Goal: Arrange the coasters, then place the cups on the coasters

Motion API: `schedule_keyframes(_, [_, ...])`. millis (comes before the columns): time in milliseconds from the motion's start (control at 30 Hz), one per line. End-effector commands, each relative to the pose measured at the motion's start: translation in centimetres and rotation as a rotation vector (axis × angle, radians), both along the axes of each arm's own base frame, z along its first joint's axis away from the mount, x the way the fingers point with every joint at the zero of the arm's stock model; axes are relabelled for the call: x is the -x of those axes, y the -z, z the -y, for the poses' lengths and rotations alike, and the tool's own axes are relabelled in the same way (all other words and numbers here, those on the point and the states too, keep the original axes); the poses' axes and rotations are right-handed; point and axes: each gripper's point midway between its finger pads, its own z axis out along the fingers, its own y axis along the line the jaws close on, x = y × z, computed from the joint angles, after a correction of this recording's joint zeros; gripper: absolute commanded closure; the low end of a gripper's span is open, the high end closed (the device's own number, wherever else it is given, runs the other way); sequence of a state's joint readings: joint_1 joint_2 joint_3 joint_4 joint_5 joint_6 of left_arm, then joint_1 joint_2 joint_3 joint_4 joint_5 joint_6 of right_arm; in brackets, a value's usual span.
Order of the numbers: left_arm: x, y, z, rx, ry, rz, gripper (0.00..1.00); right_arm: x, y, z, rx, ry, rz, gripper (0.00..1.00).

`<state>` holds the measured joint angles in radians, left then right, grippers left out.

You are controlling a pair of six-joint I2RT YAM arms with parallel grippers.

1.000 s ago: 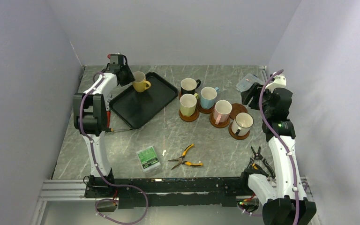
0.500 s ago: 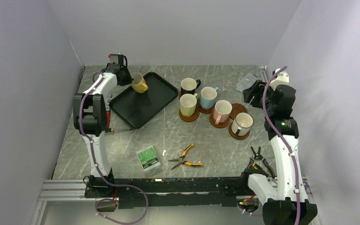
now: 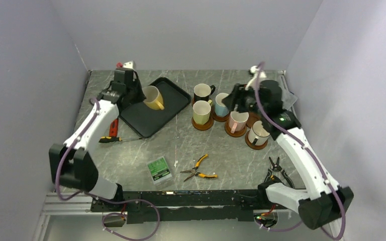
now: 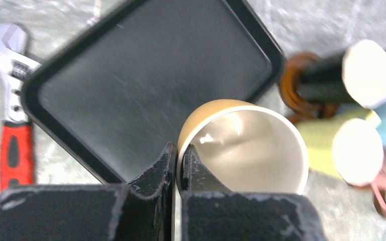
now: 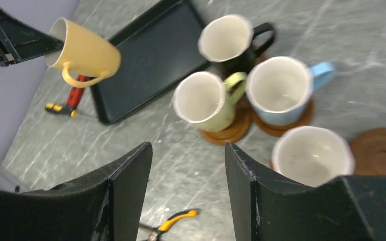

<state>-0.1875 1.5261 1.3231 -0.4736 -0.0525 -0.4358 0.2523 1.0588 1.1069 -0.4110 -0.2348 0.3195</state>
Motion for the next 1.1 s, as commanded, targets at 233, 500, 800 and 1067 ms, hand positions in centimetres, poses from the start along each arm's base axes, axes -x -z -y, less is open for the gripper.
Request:
schedule_keyframes(233, [10.4,0.6,8.1,0.004,0.127,-0.048,0.97,0.5,2.2,-13.1,0.047,-0.114,-0.113,0.41])
schedule_keyframes(500, [12.1,1.6,10.9,0.026,0.198,-0.079,0.97,2.3,5.4,-17.9,0.102,-0.207,-0.189,0.41])
schedule_keyframes(800, [13.2,1.1,14.1,0.062,0.286,-0.066,0.97,2.4,10.1,-19.3,0.218,-0.193,-0.282,0.46])
schedule_keyframes(1067, [13.5,0.8,14.8,0.063,0.301,-0.059,0.97,2.2,11.2,-19.0,0.289,-0.168,-0.306,0.85])
